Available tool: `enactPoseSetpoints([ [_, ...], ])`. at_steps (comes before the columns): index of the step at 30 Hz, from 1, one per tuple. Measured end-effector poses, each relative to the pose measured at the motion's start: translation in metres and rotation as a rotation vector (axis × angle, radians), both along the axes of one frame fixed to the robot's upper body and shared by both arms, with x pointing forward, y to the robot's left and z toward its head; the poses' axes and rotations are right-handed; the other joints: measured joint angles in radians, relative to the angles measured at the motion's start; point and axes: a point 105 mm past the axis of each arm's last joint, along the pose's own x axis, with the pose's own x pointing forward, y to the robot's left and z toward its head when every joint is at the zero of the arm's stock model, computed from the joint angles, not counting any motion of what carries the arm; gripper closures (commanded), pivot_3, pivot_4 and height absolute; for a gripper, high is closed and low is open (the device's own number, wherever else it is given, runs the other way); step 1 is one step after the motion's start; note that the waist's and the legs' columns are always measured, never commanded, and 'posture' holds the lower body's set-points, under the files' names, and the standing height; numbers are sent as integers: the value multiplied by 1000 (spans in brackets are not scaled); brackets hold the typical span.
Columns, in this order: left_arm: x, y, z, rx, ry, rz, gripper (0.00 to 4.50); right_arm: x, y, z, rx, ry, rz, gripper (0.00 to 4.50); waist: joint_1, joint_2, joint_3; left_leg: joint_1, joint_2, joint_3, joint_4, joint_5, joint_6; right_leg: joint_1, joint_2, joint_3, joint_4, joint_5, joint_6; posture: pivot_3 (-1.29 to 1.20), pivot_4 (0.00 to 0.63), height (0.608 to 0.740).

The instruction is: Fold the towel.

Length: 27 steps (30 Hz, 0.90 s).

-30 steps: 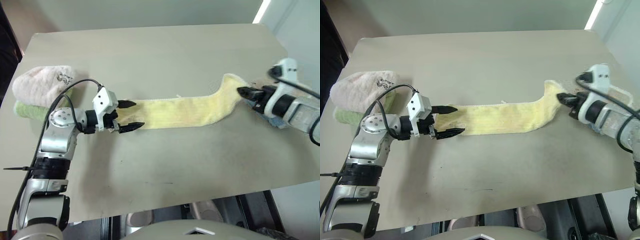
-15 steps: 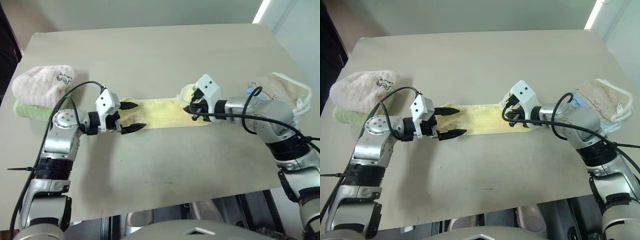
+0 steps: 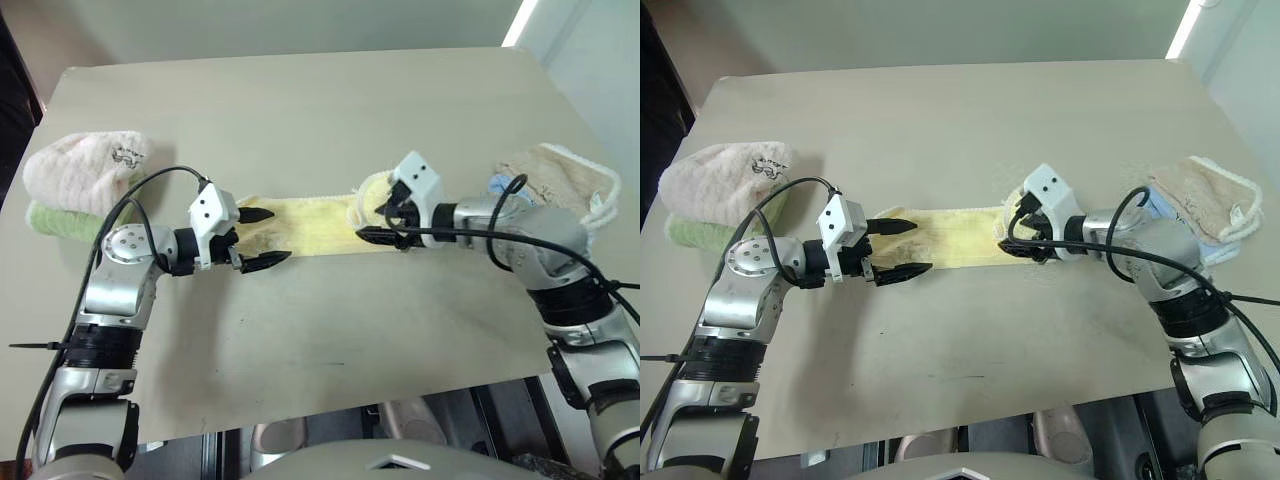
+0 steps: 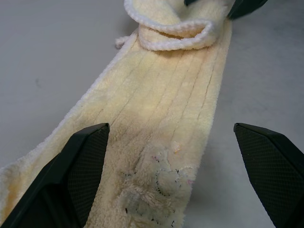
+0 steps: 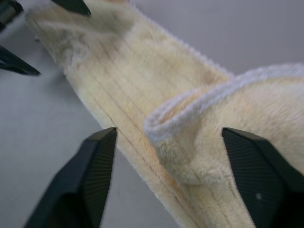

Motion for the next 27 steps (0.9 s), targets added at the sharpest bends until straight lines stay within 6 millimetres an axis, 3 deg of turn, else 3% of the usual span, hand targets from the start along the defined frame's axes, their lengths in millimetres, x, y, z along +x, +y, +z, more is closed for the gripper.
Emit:
enactPoseSetpoints([
  [3, 1, 3, 5, -40, 4, 21, 0, -1, -13, 6, -2, -64, -18, 104, 1, 0, 0, 0, 0, 0, 1, 0, 0, 0, 0, 0, 0, 0, 0, 0, 150, 740],
  [6, -1, 3, 15, -119, 0, 51, 0, 10, -27, 21, 3, -182, -68, 767, 0, 0, 0, 1, 0, 1, 1, 0, 0, 1, 0, 1, 0, 1, 1, 0, 150, 740],
  [11, -9, -4, 27, -300, 29, 96, 0, 35, -44, 10, -25, -237, -154, 2495, -4, 0, 0, 2, 1, 1, 1, 1, 1, 2, 1, 1, 0, 2, 2, 0, 150, 740],
  [17, -22, 9, 43, -556, 98, 258, 0, 42, -27, -7, -20, -279, -66, 4477, -7, 0, 0, 3, 4, 3, 0, 1, 1, 2, 2, 0, 0, 5, 6, 0, 150, 740],
  [20, -38, 10, 34, -680, 175, 351, 0, 47, -21, -24, -19, -265, -48, 4477, -8, 0, 0, 4, 5, 5, 0, 1, 0, 3, 2, 0, -1, 1, 1, 0, 150, 740],
  [24, -52, 12, 12, -723, 270, 541, 0, 51, -20, -62, -84, -210, -32, 4477, -2, 0, 0, 4, 6, 6, 0, 3, -2, 4, 2, 0, 0, 1, -1, 0, 150, 740],
  [27, -58, 14, 6, -776, 298, 645, 0, 53, -20, -66, -89, -223, -21, 4477, -2, 0, 0, 12, 6, 6, 1, 3, -2, 12, 2, 0, 0, 1, -1, 0, 150, 740],
])
